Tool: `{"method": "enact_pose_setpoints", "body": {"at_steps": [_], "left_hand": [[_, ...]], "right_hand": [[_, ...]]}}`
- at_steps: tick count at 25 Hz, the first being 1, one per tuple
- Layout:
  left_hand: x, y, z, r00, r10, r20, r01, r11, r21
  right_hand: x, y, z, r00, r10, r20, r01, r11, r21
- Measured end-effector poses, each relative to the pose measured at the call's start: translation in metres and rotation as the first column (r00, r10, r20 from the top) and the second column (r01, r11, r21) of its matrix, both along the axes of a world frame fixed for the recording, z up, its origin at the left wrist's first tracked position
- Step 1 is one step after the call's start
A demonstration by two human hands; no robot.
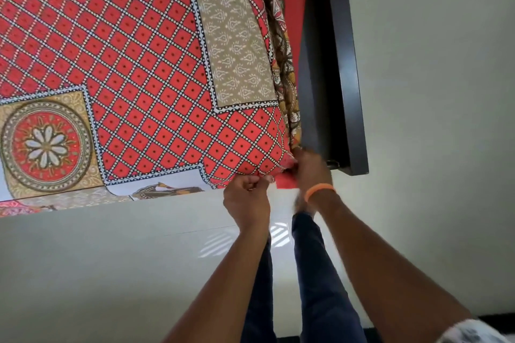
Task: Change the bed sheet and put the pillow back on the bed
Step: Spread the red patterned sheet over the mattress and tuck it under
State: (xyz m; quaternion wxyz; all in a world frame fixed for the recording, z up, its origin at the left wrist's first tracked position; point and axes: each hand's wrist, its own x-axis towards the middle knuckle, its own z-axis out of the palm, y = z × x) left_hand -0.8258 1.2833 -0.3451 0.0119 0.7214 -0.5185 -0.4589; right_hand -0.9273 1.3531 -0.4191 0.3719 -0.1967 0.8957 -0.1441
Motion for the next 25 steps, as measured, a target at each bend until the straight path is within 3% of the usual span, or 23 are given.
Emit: {"method": "enact_pose_setpoints", "body": {"at_steps": [1,2,3,5,7,9,10,12,13,17,22,23,25], "left_hand": [[-0.003,-0.002,0.001,0.989,0.145,-0.028,-0.141,0.985,0.101],[-0.01,-0.003,0.005,0.931,0.36,-0.07,-0.332,0.909,0.253],[-0.017,-0.005,0.008,0.8,0.591,-0.1,-0.498,0.748,0.439],[-0.027,-0.009,0.006,0.449,0.888,-0.098,-0.599,0.38,0.705],[-0.03,-0.015,-0.006,0.222,0.972,-0.073,-0.62,0.198,0.759],[-0.029,-0.021,-0.019,0.141,0.989,-0.044,-0.631,0.124,0.766],[-0.029,-0.024,-0.022,0.124,0.992,-0.025,-0.627,0.098,0.773],[-0.031,-0.03,-0.023,0.117,0.993,0.016,-0.613,0.06,0.787],[-0.032,-0.031,-0.021,0.143,0.989,0.027,-0.611,0.066,0.789],[-0.021,-0.023,-0.021,0.236,0.97,0.065,-0.605,0.094,0.791],[-0.007,-0.017,-0.011,0.304,0.952,-0.026,-0.493,0.18,0.851],[-0.009,-0.018,-0.008,0.318,0.948,-0.028,-0.486,0.189,0.853],[-0.016,-0.024,-0.008,0.284,0.958,-0.044,-0.485,0.183,0.855]], "right_hand": [[-0.013,0.005,-0.002,0.999,0.025,-0.028,-0.023,0.998,0.066],[-0.022,0.009,-0.002,0.999,0.029,-0.037,-0.025,0.994,0.109],[-0.025,0.006,0.001,0.999,0.005,-0.033,-0.001,0.991,0.131],[-0.02,-0.009,0.006,0.997,-0.073,0.012,0.072,0.992,0.103],[-0.008,-0.024,0.003,0.97,-0.175,0.168,0.168,0.984,0.054],[-0.01,-0.031,-0.001,0.834,-0.371,0.408,0.383,0.922,0.055],[-0.016,-0.029,-0.002,0.683,-0.497,0.535,0.54,0.837,0.088],[-0.025,-0.021,0.001,0.29,-0.601,0.745,0.778,0.601,0.182],[-0.028,-0.018,0.001,0.18,-0.592,0.785,0.818,0.533,0.214],[-0.024,-0.033,-0.004,0.044,-0.428,0.903,0.822,0.529,0.21],[-0.004,-0.06,-0.013,-0.142,-0.329,0.934,0.909,0.33,0.255],[-0.004,-0.059,-0.014,-0.167,-0.353,0.921,0.915,0.292,0.278],[-0.011,-0.058,-0.012,-0.143,-0.382,0.913,0.899,0.337,0.281]]}}
